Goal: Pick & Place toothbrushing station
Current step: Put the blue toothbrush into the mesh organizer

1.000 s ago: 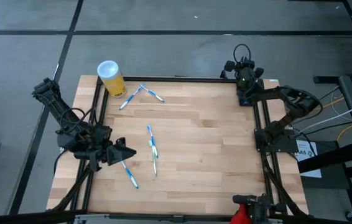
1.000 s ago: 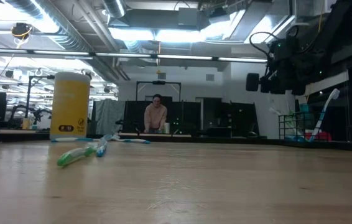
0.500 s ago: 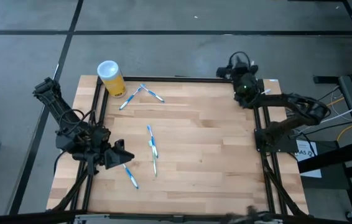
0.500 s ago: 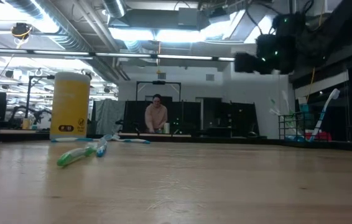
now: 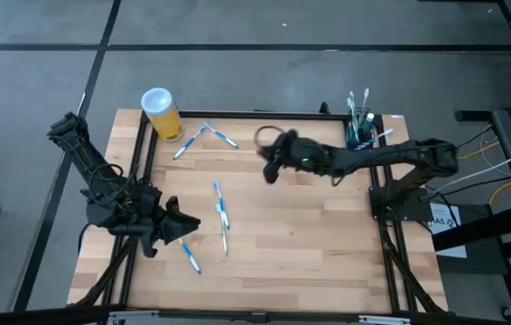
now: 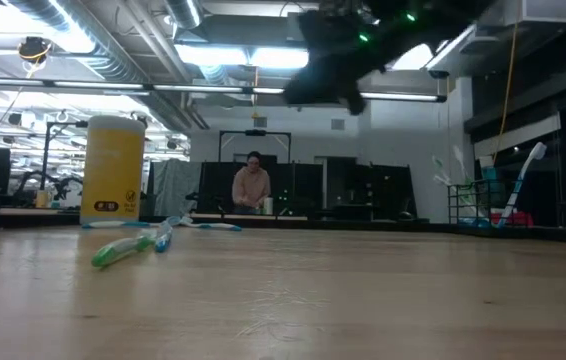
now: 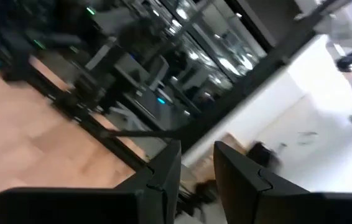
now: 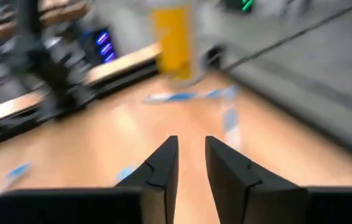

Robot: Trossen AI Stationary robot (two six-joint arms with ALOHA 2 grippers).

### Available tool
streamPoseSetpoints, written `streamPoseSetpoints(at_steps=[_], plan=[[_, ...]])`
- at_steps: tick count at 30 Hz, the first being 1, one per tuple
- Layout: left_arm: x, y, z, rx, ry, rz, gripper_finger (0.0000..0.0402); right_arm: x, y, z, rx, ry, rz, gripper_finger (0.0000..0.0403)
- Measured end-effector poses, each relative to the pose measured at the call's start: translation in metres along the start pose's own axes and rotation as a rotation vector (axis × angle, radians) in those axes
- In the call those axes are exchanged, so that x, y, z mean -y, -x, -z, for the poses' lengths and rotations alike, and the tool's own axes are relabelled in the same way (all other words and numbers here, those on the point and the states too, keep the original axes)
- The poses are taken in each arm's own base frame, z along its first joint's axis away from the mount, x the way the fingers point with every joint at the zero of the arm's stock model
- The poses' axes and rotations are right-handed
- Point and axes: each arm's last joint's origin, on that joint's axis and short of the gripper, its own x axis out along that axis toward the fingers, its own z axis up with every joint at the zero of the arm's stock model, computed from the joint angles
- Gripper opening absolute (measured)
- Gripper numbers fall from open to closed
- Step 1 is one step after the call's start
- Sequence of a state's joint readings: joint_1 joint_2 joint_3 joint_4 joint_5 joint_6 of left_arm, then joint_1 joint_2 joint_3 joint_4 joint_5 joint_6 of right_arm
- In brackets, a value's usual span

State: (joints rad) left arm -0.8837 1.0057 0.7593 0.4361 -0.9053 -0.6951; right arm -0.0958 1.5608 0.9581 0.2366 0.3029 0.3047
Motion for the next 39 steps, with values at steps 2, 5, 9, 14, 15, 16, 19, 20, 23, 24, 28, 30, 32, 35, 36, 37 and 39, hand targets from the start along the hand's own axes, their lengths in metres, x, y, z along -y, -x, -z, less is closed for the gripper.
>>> streamPoseSetpoints(at_steps=[2, 5, 9, 14, 15, 16, 19, 20, 23, 24, 28, 30, 32, 35, 36, 37, 39], plan=[[-0.002, 0.001, -0.002, 0.032, -0.038, -0.044, 0.009, -0.019, -0.01, -0.002, -0.089, -0.034, -0.085, 0.0079], [-0.004, 0.002, -0.006, 0.091, -0.095, -0.123, 0.009, -0.044, -0.025, 0.004, -0.245, -0.066, -0.153, 0.0079], [-0.006, 0.004, -0.012, 0.152, -0.173, -0.209, 0.009, -0.064, -0.048, 0.02, -0.371, -0.085, -0.122, 0.008], [-0.009, 0.004, -0.02, 0.191, -0.232, -0.262, 0.0091, -0.074, -0.09, 0.052, -0.528, -0.231, -0.141, 0.009], [-0.008, 0.004, -0.021, 0.198, -0.235, -0.265, 0.0092, -0.078, -0.094, 0.054, -0.538, -0.232, -0.148, 0.0091], [-0.008, 0.004, -0.021, 0.2, -0.243, -0.263, 0.0094, -0.083, -0.096, 0.052, -0.533, -0.234, -0.157, 0.0092], [-0.005, 0.009, -0.017, 0.165, -0.278, -0.247, 0.0101, -0.092, -0.09, 0.041, -0.54, -0.22, -0.11, 0.0093], [-0.004, 0.012, -0.013, 0.148, -0.29, -0.247, 0.0103, -0.093, -0.083, 0.04, -0.562, -0.205, -0.066, 0.0093], [-0.004, 0.022, -0.002, 0.093, -0.298, -0.249, 0.0105, -0.103, -0.051, 0.028, -0.564, -0.163, 0.027, 0.0091], [-0.005, 0.026, 0.003, 0.068, -0.296, -0.244, 0.0105, -0.11, -0.035, 0.018, -0.535, -0.134, 0.029, 0.009], [-0.008, 0.04, 0.021, -0.095, -0.37, -0.169, 0.0106, -0.134, 0.03, 0.004, -0.536, 0.093, 0.002, 0.009], [-0.009, 0.044, 0.026, -0.114, -0.379, -0.174, 0.0105, -0.145, 0.058, 0.002, -0.534, 0.174, -0.035, 0.009], [-0.015, 0.044, 0.026, -0.058, -0.367, -0.244, 0.0104, -0.155, 0.086, -0.007, -0.488, 0.199, -0.096, 0.009], [-0.031, 0.034, 0.02, 0.08, -0.34, -0.393, 0.0104, -0.164, 0.118, -0.005, -0.48, 0.225, -0.098, 0.009], [-0.039, 0.028, 0.017, 0.131, -0.322, -0.447, 0.0104, -0.166, 0.127, -0.001, -0.484, 0.235, -0.08, 0.009], [-0.047, 0.021, 0.012, 0.183, -0.293, -0.5, 0.0104, -0.167, 0.137, 0.002, -0.485, 0.242, -0.052, 0.009], [-0.066, 0.005, 0.0, 0.267, -0.247, -0.604, 0.0104, -0.168, 0.155, 0.003, -0.457, 0.222, -0.014, 0.009]])
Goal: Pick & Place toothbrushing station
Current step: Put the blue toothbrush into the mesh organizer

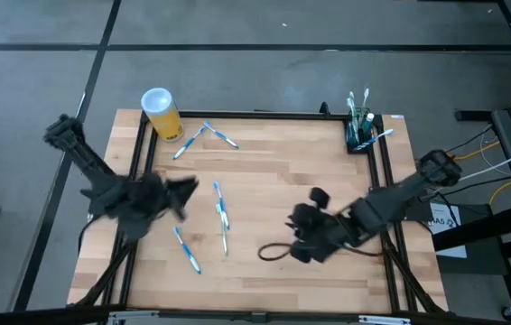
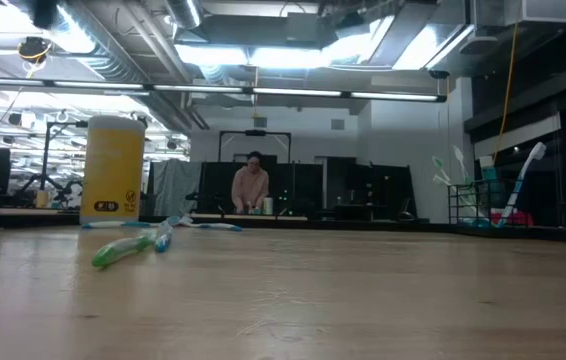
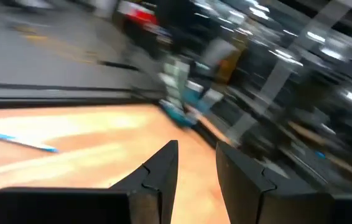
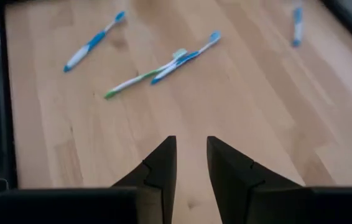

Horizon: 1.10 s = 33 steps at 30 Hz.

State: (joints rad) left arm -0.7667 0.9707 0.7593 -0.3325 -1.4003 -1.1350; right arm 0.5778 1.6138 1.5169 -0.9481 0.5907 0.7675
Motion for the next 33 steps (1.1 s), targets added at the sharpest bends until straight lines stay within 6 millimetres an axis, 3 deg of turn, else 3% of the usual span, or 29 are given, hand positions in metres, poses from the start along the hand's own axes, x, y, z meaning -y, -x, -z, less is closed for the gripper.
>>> streamPoseSetpoints(at_steps=[5, 8, 11, 15, 23, 29, 33], plan=[[-0.031, -0.07, -0.017, -0.041, 0.056, -0.255, 0.0104, -0.008, 0.025, 0.02, 0.025, -0.023, 0.027, 0.009], [-0.055, -0.102, -0.027, -0.249, 0.022, -0.305, 0.0104, -0.012, 0.037, 0.03, 0.049, -0.012, 0.034, 0.009], [-0.069, -0.126, -0.032, -0.444, -0.074, -0.234, 0.0104, -0.014, 0.043, 0.04, 0.058, -0.011, 0.06, 0.009], [-0.065, -0.149, -0.035, -0.589, -0.228, -0.164, 0.0104, -0.016, 0.052, 0.05, 0.102, -0.036, 0.093, 0.009], [-0.054, -0.225, -0.038, -0.698, -0.145, -0.457, 0.0104, -0.018, 0.066, 0.062, 0.207, -0.18, 0.107, 0.009], [-0.074, -0.288, -0.037, -0.96, -0.166, -0.657, 0.0104, -0.021, 0.071, 0.066, 0.252, -0.254, 0.089, 0.009], [-0.094, -0.316, -0.045, -0.986, -0.212, -0.747, 0.0104, -0.023, 0.074, 0.068, 0.266, -0.299, 0.072, 0.009]])
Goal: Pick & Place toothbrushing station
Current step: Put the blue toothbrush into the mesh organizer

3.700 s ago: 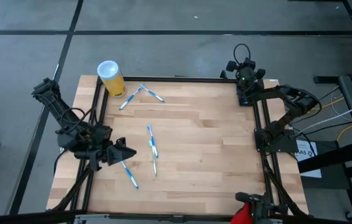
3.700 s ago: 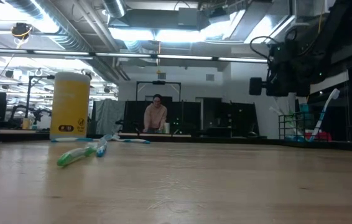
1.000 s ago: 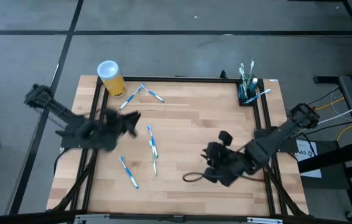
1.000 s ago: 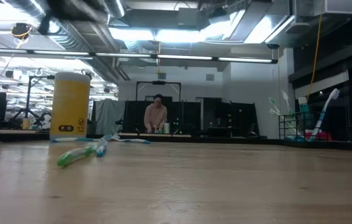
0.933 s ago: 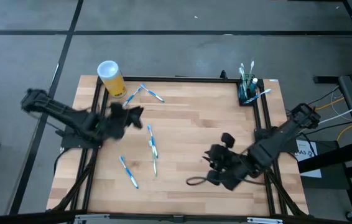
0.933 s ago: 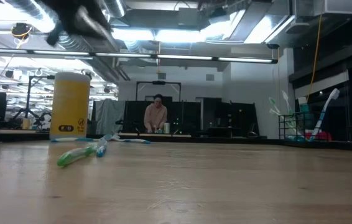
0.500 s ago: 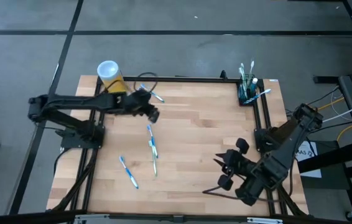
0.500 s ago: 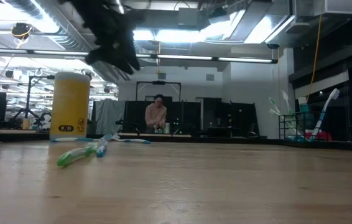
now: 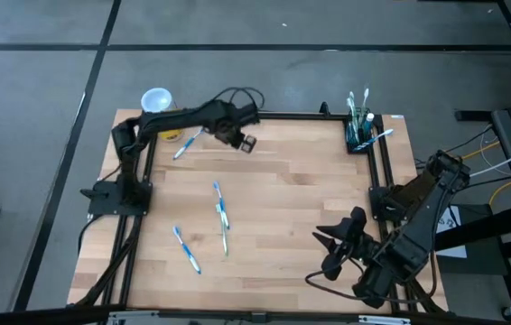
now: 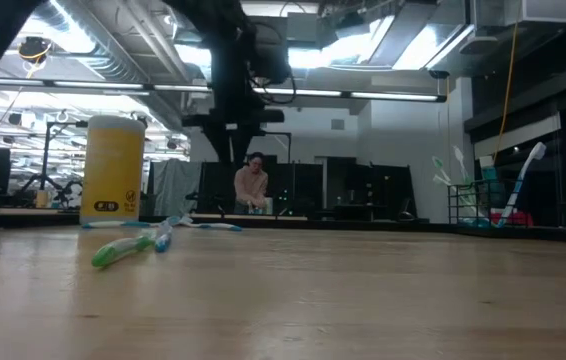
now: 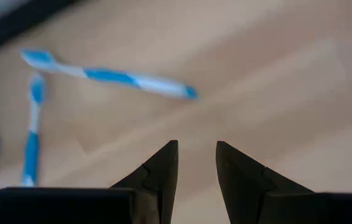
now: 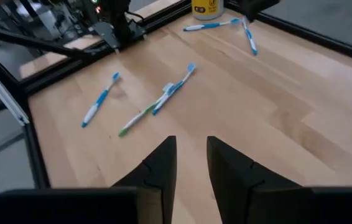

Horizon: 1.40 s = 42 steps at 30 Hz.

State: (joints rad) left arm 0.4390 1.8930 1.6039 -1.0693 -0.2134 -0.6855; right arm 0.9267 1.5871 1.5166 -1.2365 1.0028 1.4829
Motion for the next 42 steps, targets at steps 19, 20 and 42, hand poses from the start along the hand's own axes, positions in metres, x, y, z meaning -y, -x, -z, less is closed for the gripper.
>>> streamPoseSetpoints(at_steps=[19, 20, 42], plan=[[-0.056, -0.019, -0.042, 0.068, 0.908, -0.128, 0.0118, -0.003, 0.009, 0.005, 0.019, -0.109, -0.037, 0.0089], [-0.055, -0.022, -0.042, 0.054, 0.93, -0.132, 0.0118, -0.003, 0.009, 0.005, 0.022, -0.114, -0.037, 0.0089], [-0.034, -0.1, -0.041, -0.159, 1.062, -0.13, 0.0101, -0.004, 0.02, 0.012, 0.013, -0.213, -0.075, 0.009]])
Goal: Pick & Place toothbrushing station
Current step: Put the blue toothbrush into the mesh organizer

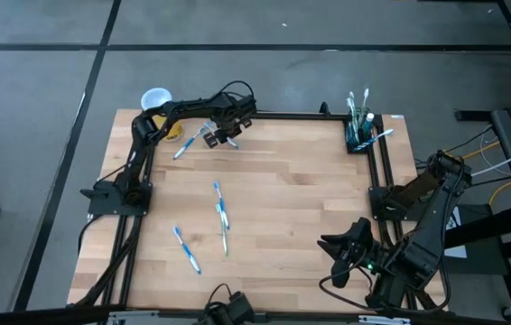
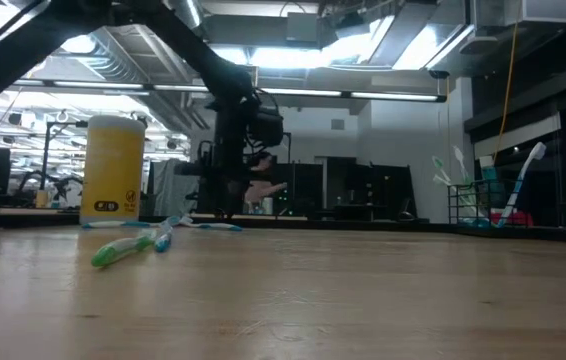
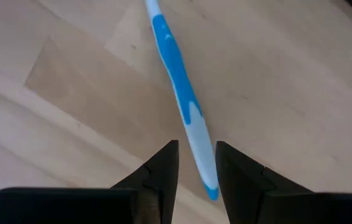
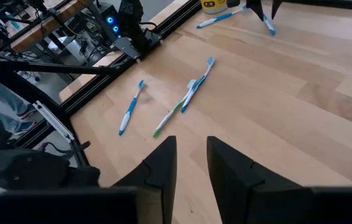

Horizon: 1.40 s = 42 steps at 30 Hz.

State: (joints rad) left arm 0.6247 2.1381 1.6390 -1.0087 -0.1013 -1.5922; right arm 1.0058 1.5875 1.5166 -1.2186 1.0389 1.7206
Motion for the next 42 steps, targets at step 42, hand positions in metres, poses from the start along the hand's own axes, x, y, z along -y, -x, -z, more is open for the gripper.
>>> streamPoseSetpoints(at_steps=[42], plan=[[-0.096, 0.146, 0.189, 0.163, -1.092, 0.398, 0.0016, 0.0, -0.014, -0.017, 0.297, -0.029, 0.009, 0.009]])
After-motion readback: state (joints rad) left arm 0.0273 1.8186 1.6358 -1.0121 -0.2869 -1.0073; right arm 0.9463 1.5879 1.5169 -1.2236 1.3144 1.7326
